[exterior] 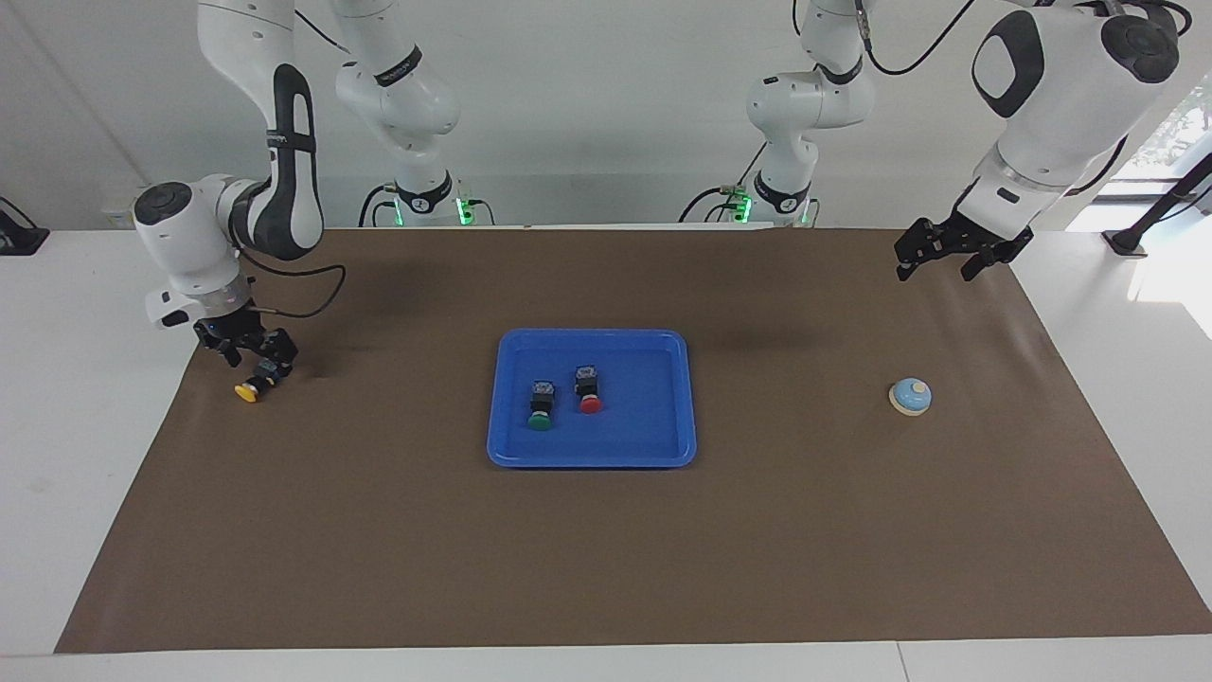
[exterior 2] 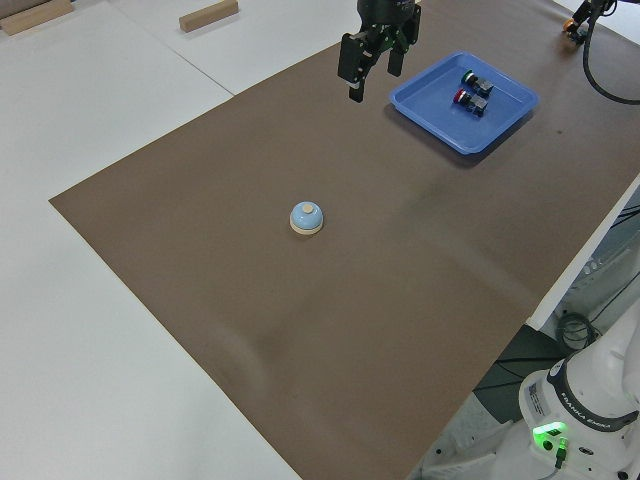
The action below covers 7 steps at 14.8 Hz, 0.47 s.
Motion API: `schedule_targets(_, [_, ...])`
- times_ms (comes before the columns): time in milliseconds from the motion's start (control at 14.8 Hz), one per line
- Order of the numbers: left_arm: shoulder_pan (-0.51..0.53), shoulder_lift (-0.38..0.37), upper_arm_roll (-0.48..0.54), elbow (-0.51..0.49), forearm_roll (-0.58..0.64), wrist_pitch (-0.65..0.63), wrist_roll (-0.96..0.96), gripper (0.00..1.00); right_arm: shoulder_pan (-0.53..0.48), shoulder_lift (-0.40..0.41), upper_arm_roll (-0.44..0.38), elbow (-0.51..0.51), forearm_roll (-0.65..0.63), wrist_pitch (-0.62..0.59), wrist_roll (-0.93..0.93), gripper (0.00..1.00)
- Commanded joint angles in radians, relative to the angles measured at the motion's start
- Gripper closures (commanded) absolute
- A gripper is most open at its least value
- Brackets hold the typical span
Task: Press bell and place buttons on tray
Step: 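Move the right gripper to the yellow-topped button and grasp it, then carry the yellow button with the right gripper into the tray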
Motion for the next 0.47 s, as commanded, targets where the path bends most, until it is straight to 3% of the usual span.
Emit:
schedule_targets(0, [-0.004,-0.007,0.005,0.005,0.009,-0.013,-0.004,0.0,-0.018,0.045,0.006,0.019,0.063,0.02,-0.077,0.0])
schedule_targets(67, [-0.004,-0.007,0.005,0.005,0.009,-0.013,-0.004,0.0,-0.019,0.05,0.006,0.019,0.088,0.032,-0.109,0.01])
schedule_targets(135, [-0.004,-0.007,0.005,0.005,0.009,-0.013,-0.004,0.0,-0.018,0.05,0.005,0.019,0.1,0.036,-0.124,0.3])
schedule_targets(270, [-0.004,-0.007,0.005,0.005,0.009,-0.013,-0.004,0.0,-0.016,0.05,0.006,0.024,0.1,0.025,-0.128,1.0])
schedule_targets(405, [-0.004,-0.007,0.005,0.005,0.009,-0.013,-0.004,0.0,-0.009,0.05,0.005,0.031,0.1,0.017,-0.126,1.0])
